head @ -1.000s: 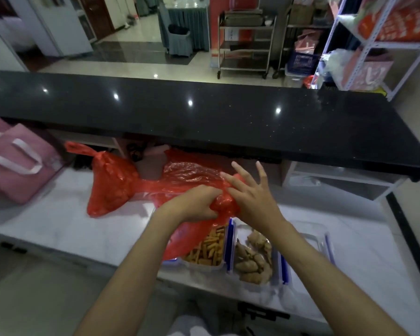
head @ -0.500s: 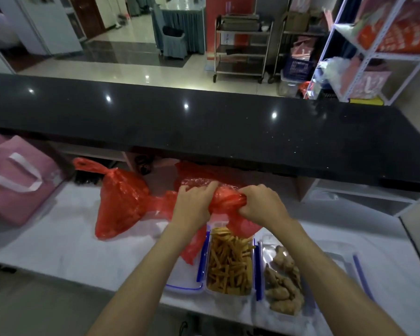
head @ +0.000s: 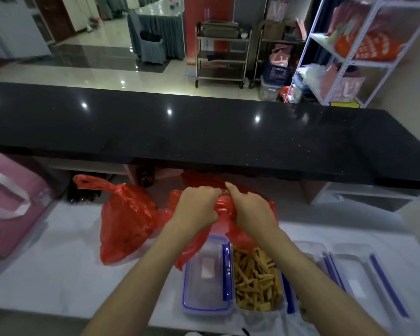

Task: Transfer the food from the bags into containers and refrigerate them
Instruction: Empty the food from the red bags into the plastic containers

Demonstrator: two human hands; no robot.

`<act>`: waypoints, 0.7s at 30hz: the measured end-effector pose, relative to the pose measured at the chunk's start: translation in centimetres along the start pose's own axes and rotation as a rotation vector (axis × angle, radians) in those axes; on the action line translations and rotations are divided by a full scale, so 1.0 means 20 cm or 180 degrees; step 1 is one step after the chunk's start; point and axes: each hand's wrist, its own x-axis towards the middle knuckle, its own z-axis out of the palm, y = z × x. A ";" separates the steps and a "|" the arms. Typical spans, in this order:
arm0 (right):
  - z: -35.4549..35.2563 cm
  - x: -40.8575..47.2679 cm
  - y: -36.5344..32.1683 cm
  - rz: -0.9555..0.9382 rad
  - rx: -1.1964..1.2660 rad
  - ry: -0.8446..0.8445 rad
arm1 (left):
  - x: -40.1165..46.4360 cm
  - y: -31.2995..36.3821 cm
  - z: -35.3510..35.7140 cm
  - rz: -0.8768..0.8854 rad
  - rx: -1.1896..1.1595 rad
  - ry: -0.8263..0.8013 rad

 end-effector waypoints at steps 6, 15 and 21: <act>0.05 0.00 0.10 0.0139 -0.0194 0.0186 | -0.05 -0.26 0.09 0.0227 0.0529 -0.0233; 0.16 -0.05 0.26 0.0292 -0.0300 -0.0078 | -0.03 -0.39 0.24 0.0285 0.0446 -0.0285; 0.22 0.00 0.42 0.0414 -0.0541 -0.0113 | 0.08 -0.48 0.33 0.0038 0.0566 -0.0202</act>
